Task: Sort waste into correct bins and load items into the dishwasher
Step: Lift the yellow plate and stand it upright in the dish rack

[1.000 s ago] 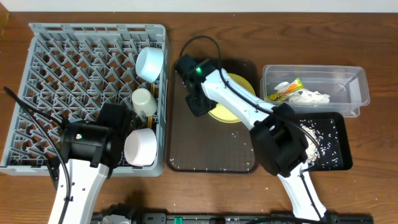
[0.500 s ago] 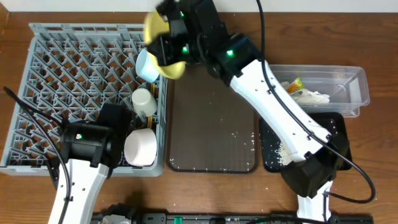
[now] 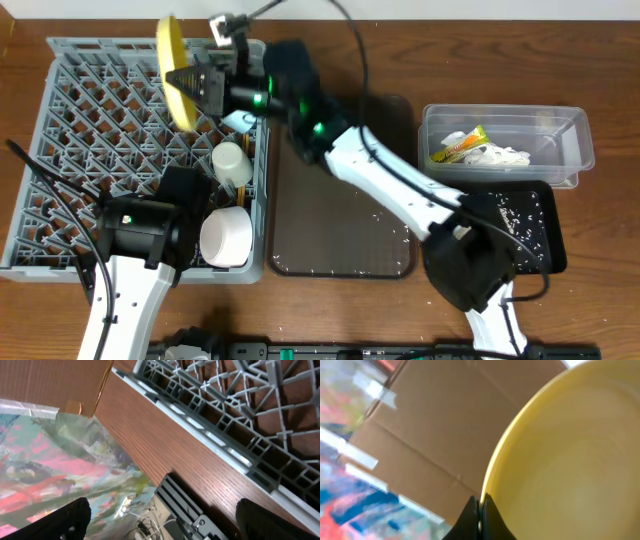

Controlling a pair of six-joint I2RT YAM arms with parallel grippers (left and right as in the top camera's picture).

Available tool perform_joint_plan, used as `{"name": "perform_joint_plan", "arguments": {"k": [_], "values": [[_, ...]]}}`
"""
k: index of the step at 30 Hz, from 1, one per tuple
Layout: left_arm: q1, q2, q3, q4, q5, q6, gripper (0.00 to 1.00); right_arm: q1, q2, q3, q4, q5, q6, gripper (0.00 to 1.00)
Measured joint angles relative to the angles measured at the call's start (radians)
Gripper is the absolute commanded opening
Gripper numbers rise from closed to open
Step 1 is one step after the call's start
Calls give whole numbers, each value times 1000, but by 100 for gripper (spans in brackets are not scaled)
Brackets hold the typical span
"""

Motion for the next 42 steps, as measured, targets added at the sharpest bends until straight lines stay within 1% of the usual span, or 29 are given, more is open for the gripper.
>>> {"name": "perform_joint_plan", "arguments": {"k": [3,7,15,21,23,25,26,27,28,29,30,32,34,36,37,38,39,42], "values": [[0,0,0,0,0,0,94,9,24,-79,151,6,69,1],[0,0,0,0,0,0,93,9,63,-147,255,27,124,1],[0,0,0,0,0,0,93,23,145,-172,307,55,152,1],[0,0,0,0,0,0,94,34,151,-172,314,96,152,1],[0,0,0,0,0,0,94,40,151,-172,313,110,152,3],[0,0,0,0,0,0,94,41,151,-172,313,120,152,16],[0,0,0,0,0,0,93,41,151,-172,312,124,154,20],[0,0,0,0,0,0,94,41,151,-172,310,128,162,21],[0,0,0,0,0,0,94,40,151,-172,309,129,161,24],[0,0,0,0,0,0,94,40,151,-172,308,130,163,31],[0,0,0,0,0,0,94,40,151,-172,307,130,169,34],[0,0,0,0,0,0,94,39,151,-172,307,130,170,48],[0,0,0,0,0,0,94,39,151,-172,306,132,169,53],[0,0,0,0,0,0,93,39,151,-172,309,132,169,62],[0,0,0,0,0,0,94,37,151,-172,312,130,170,68],[0,0,0,0,0,0,93,36,151,-172,314,130,170,80],[0,0,0,0,0,0,93,34,151,-172,317,127,172,99],[0,0,0,0,0,0,93,22,151,-172,313,112,167,99]]}}
